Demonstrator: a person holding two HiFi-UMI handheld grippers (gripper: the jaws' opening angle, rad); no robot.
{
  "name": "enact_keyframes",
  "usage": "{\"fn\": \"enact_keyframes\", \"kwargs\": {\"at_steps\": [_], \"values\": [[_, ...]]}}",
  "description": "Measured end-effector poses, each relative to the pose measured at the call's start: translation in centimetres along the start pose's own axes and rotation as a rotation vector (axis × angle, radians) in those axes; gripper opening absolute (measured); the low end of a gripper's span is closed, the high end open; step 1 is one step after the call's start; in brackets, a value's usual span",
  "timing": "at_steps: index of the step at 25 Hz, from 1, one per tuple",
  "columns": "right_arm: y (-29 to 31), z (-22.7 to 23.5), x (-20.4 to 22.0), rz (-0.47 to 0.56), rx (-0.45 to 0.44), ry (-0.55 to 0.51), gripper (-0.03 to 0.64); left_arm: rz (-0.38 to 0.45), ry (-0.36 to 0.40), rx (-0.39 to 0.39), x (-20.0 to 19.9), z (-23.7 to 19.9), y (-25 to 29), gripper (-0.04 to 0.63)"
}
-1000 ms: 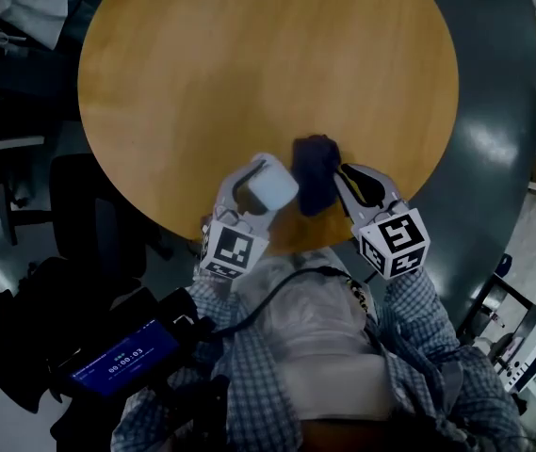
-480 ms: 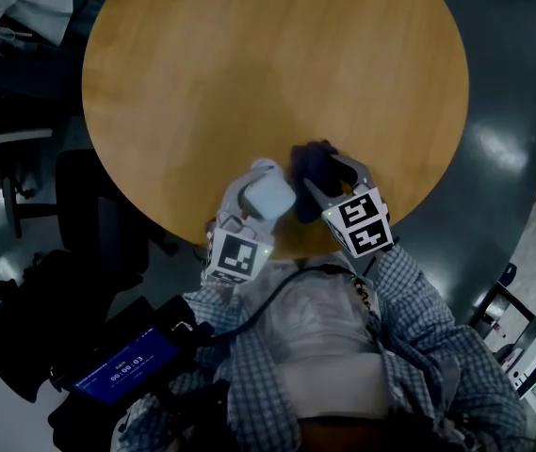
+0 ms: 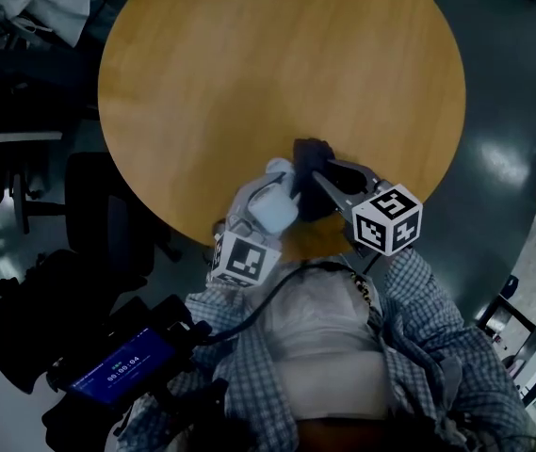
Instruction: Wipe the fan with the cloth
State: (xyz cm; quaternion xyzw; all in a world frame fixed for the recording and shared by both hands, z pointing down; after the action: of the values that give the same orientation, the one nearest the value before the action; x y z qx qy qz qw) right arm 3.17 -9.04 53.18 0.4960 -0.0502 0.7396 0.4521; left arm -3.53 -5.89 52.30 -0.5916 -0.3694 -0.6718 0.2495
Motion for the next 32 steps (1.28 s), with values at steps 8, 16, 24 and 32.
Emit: {"fn": "enact_keyframes", "kwargs": {"at_steps": [8,16,24,32], "values": [[-3.1,-8.4,-8.7,0.143,-0.206,-0.183,0.087,0.036,0.116,0.021,-5.2,0.0,0.3,0.141],[-9.4,-17.0,-16.4,0.244,-0.450,-0.370,0.083,0.012,0.270,0.020,-10.0,-0.1,-0.1,0.141],[-6.9,-21.4,-16.5,0.045,-0.607,-0.556,0.083,-0.017,0.434,0.074,-9.7,0.8,0.1,0.141],[-2.1,-14.3,-16.6,-0.007,-0.477,-0.632,0.077,0.026,0.470,0.082,-10.0,1.2,-1.0,0.141]]}}
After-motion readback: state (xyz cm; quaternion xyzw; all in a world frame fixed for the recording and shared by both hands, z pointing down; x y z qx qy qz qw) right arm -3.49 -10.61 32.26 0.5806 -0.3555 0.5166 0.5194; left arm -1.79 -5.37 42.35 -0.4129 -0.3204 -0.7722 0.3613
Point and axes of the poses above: the fingertips, and each gripper's own axes: y forward along the fingers, z to its right, x out of its underside, the point moved 2 cm from there along -y, backward along the fingers, and after that the axes turned 12 degrees about z, right-handed, at the moved point
